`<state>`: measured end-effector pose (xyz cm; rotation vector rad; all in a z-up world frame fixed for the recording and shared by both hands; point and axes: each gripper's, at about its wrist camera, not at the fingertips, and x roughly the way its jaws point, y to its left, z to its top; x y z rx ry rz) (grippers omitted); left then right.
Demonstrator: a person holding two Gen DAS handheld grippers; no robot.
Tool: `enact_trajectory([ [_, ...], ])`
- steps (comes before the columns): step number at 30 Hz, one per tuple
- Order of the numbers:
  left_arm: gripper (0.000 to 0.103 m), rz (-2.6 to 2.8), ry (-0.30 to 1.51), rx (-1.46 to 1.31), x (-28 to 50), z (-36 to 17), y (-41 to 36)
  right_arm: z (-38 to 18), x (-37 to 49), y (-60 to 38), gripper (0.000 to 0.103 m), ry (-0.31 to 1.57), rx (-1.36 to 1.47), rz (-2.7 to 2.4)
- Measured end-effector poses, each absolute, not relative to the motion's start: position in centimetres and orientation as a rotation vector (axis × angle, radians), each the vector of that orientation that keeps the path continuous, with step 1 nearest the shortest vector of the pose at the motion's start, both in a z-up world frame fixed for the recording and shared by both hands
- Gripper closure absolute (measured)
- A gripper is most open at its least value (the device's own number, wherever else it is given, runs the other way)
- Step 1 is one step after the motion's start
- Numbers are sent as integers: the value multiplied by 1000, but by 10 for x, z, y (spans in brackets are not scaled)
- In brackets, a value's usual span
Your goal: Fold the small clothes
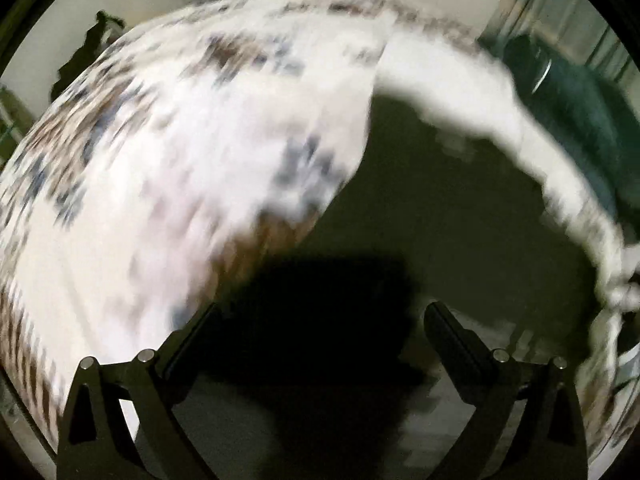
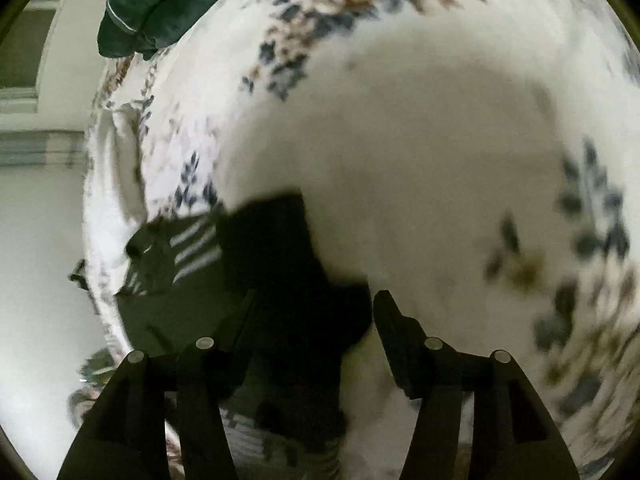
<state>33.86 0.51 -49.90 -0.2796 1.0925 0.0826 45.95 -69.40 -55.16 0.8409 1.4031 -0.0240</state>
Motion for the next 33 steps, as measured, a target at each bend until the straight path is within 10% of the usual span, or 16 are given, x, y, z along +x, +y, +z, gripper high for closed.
enact_trajectory([
  [5,5,-1,1125,-234,432,-522,-1,-566,423,-690,44,1374,953,-13],
  [7,36,-40,1201,-215,461,-544,-8,-572,415,-687,44,1358,1001,-21],
  [8,76,-61,1233,-201,468,-553,-12,-574,412,-685,44,1351,1017,-23],
  [11,96,-78,1218,-154,470,-558,-20,-573,409,-680,44,1329,1029,-34],
  [28,90,-16,1195,-227,467,-549,8,-539,475,-612,44,1331,627,46],
  [29,86,3,1201,-214,466,-546,6,-540,485,-597,45,1356,491,44],
  [32,31,119,1201,-101,457,-535,0,-558,486,-570,50,1469,193,18],
  [33,29,131,1186,-89,452,-530,-1,-562,477,-568,50,1495,133,16],
])
